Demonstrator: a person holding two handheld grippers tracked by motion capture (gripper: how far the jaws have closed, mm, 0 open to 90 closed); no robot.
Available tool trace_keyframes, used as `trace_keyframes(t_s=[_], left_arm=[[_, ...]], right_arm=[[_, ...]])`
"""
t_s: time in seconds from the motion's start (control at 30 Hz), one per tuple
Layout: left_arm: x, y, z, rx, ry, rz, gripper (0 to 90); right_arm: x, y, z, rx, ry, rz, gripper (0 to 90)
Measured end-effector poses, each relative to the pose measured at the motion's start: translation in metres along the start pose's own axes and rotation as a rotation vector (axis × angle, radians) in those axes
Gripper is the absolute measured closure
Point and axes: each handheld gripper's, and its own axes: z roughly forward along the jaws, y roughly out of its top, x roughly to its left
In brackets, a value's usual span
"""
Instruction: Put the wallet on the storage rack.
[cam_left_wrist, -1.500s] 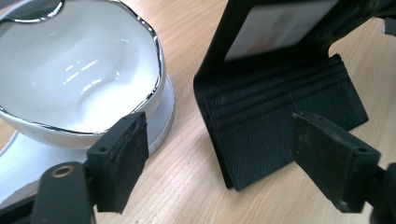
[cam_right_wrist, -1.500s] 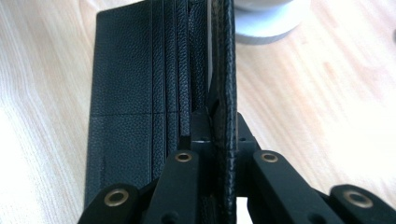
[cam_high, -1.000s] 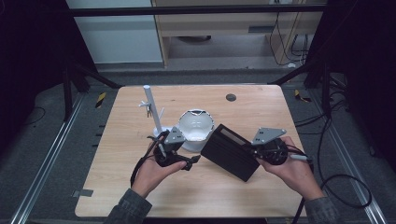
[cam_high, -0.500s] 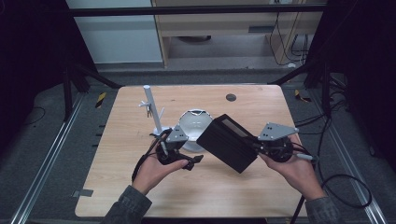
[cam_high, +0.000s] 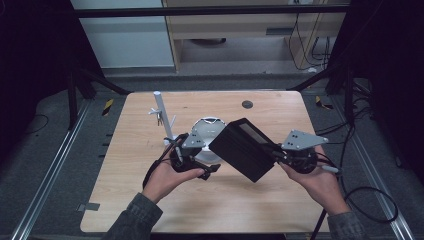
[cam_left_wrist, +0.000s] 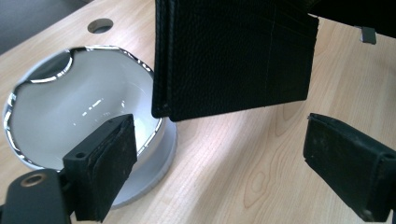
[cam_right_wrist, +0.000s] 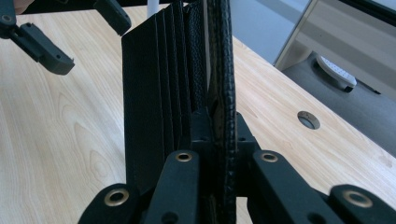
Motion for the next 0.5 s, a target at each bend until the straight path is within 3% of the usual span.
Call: trace_keyframes(t_s=[0.5], left_arm=[[0.007,0.02,-0.004,0.023,-0.01,0.044,8.8]], right_arm=[[0.002,0.002,-0.004,-0.059,-0.002,0.002,84.9]])
